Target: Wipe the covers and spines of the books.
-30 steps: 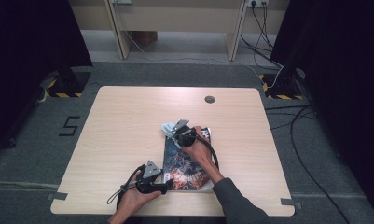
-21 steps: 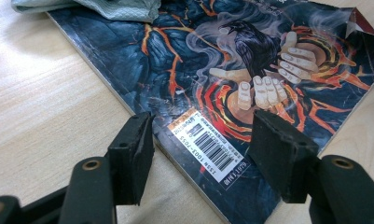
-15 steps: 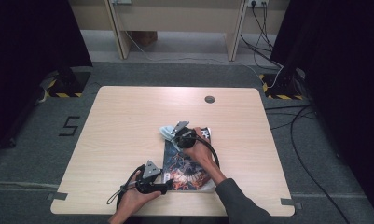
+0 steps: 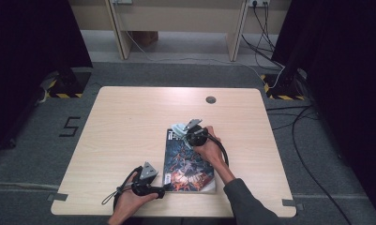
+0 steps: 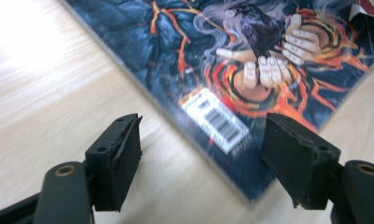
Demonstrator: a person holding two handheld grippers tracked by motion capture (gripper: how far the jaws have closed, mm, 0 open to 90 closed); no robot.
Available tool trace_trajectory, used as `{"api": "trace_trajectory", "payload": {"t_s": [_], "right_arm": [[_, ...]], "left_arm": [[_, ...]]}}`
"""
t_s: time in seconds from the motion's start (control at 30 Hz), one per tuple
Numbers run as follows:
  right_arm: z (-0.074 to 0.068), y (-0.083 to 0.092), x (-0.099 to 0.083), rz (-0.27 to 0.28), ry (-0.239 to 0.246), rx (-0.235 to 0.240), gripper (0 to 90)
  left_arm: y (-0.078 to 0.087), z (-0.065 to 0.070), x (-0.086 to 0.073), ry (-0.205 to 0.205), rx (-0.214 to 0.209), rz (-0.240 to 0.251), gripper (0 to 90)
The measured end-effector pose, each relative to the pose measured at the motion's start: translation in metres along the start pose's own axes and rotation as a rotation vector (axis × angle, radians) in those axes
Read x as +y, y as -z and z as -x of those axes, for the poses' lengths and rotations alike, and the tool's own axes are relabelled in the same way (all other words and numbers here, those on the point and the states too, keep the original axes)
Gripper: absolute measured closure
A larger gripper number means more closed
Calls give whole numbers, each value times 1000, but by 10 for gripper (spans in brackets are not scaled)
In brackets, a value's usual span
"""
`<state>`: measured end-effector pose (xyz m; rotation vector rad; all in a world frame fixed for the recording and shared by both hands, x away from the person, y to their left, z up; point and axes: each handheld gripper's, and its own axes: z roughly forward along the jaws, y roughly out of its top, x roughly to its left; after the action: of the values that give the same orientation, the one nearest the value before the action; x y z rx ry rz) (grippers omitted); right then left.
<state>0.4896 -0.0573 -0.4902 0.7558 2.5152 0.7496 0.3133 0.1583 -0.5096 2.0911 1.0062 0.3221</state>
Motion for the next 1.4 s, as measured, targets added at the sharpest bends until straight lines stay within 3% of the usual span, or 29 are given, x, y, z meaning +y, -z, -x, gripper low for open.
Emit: {"api": "trace_trajectory", "payload": {"t_s": [0.2,0.43,0.6,0.7,1.0,1.07,1.13,1.17,1.33,1.4], "right_arm": [[-5,0,3,-12,21,-20,793],[-19,3,3,0,35,21,792],[-29,6,2,14,44,57,782],[-41,9,3,13,102,67,802],[-51,13,2,21,101,90,800],[-53,14,0,27,87,121,799],[-57,17,-2,35,98,131,799],[-64,21,-4,40,140,142,799],[-71,28,-11,47,167,151,800],[-69,33,-16,23,169,130,801]], "left_arm": [[2,-1,-3,-4,3,-9,297],[1,1,-3,-25,11,-15,307],[1,0,-4,-5,12,-9,300],[1,1,-4,-11,13,-8,300],[1,0,-4,-7,12,-10,296],[1,1,-5,-8,14,-8,296],[1,0,-5,-6,15,-7,292],[1,0,-5,-2,15,-7,291],[1,1,-5,-1,18,-5,290],[1,1,-5,-2,19,-4,290]]}}
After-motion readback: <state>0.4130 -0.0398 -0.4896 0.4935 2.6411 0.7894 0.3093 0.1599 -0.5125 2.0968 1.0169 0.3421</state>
